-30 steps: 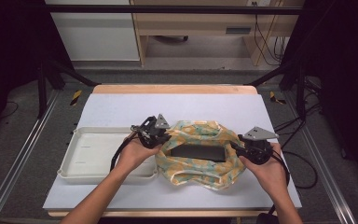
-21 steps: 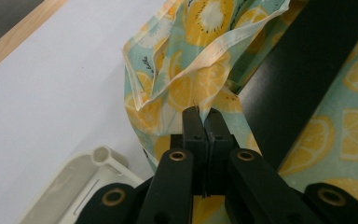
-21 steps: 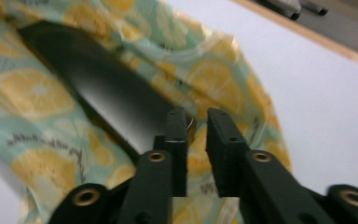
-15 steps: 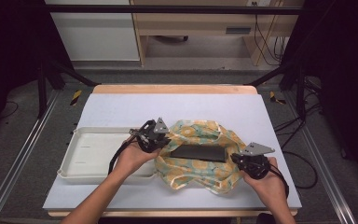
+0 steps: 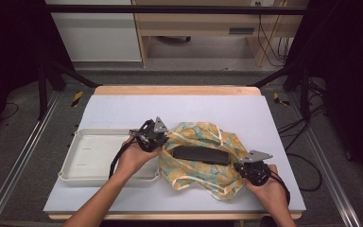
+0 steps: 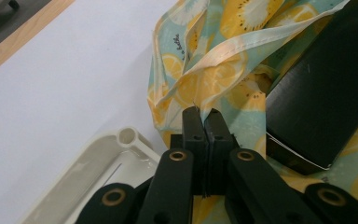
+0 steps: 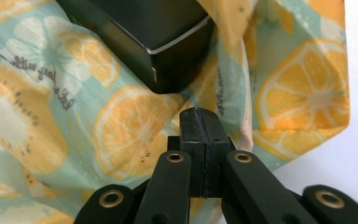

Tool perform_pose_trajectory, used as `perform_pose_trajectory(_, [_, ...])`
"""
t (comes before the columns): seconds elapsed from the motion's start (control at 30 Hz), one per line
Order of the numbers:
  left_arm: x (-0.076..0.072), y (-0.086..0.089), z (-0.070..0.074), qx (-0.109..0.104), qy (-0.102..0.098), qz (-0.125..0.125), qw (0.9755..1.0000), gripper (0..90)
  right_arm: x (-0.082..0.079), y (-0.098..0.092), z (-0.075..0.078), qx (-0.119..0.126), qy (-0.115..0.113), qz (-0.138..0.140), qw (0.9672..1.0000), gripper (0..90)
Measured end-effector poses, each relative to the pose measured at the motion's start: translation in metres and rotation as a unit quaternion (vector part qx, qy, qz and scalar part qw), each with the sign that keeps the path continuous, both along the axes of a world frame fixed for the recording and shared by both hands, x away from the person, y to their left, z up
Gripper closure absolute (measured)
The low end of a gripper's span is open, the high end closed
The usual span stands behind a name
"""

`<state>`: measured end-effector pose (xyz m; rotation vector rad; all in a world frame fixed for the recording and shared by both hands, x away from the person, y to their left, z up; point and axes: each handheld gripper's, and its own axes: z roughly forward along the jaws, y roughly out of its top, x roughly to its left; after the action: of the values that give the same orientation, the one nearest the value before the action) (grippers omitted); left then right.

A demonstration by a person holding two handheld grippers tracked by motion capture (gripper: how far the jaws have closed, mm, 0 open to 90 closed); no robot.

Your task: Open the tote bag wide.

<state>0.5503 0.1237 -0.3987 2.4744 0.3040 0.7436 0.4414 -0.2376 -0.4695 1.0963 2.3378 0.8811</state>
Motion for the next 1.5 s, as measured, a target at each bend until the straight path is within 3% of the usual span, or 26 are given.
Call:
perform_pose_trajectory(0.17, [0.000,0.001,-0.001,-0.005,0.000,0.000,1.0000,89.9,-0.001,-0.001,0.000,0.004,-0.001,-0.002,1.0000,88.7])
perform_pose_trajectory(0.4, [-0.003,-0.001,0.002,-0.009,0.006,-0.007,0.9999,90.0,-0.011,-0.001,0.026,0.034,-0.040,0.002,0.9986,85.9])
perform_pose_trajectory(0.63, [-0.003,-0.001,0.002,-0.011,0.008,-0.013,0.9998,90.0,-0.010,0.001,0.043,0.047,-0.059,0.012,0.9971,83.8])
perform_pose_trajectory(0.8, [-0.004,0.000,0.004,-0.012,0.010,-0.013,0.9998,90.0,-0.004,0.004,0.049,0.040,-0.067,0.023,0.9967,71.2])
perform_pose_trajectory(0.97, [-0.005,-0.001,0.005,-0.014,0.010,-0.010,0.9998,90.0,0.009,0.009,0.057,0.035,-0.091,0.011,0.9952,51.0])
perform_pose_trajectory(1.07, [-0.005,-0.001,0.008,-0.018,0.007,-0.012,0.9997,90.0,0.020,0.012,0.057,0.033,-0.086,0.005,0.9957,45.7])
perform_pose_trajectory(1.17, [-0.006,-0.003,0.010,-0.024,0.005,-0.013,0.9996,90.0,0.035,0.018,0.055,0.034,-0.078,0.008,0.9964,51.1])
perform_pose_trajectory(1.3, [-0.005,-0.005,0.016,-0.030,0.004,-0.009,0.9995,90.0,0.047,0.023,0.054,0.024,-0.073,0.015,0.9970,83.0])
perform_pose_trajectory(1.33, [-0.003,-0.005,0.016,-0.033,0.005,-0.007,0.9994,90.0,0.049,0.023,0.054,0.026,-0.074,0.013,0.9969,86.8])
perform_pose_trajectory(1.5, [0.012,-0.007,0.011,-0.028,0.014,-0.009,0.9995,90.0,0.065,0.019,0.056,0.033,-0.081,-0.001,0.9962,90.0])
